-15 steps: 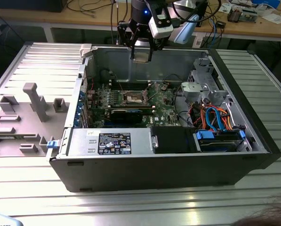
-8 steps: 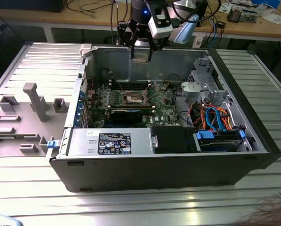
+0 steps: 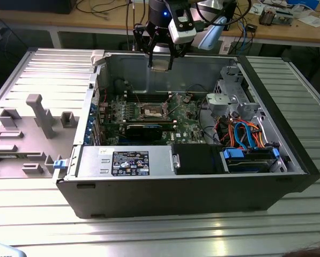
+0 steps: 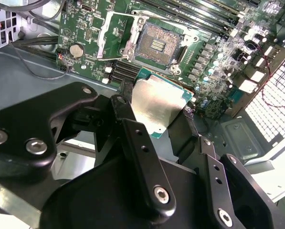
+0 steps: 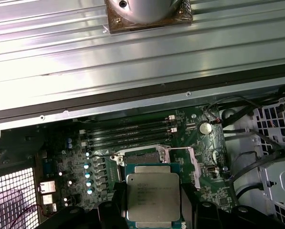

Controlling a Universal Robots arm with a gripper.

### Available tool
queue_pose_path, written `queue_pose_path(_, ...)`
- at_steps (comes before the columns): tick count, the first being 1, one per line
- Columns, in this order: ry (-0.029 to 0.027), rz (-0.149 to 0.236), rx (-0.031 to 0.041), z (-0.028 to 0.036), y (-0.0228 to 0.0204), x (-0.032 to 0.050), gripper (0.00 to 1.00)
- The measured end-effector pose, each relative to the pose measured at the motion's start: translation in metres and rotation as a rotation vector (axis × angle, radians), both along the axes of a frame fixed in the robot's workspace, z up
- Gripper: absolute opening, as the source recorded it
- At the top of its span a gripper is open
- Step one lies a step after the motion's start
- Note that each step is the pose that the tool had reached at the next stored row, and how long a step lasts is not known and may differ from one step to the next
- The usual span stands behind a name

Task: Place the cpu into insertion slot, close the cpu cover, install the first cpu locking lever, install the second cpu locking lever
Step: 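Place the cpu into insertion slot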

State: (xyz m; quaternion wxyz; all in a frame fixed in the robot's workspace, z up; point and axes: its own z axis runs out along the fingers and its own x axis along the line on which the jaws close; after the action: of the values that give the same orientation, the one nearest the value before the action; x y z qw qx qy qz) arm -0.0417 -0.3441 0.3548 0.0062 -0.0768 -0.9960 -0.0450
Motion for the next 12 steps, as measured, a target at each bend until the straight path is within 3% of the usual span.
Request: queue_pose_path(12, 0.0000, -0.008, 0.0001, -0.0001, 0.0000, 0.0000, 0.54)
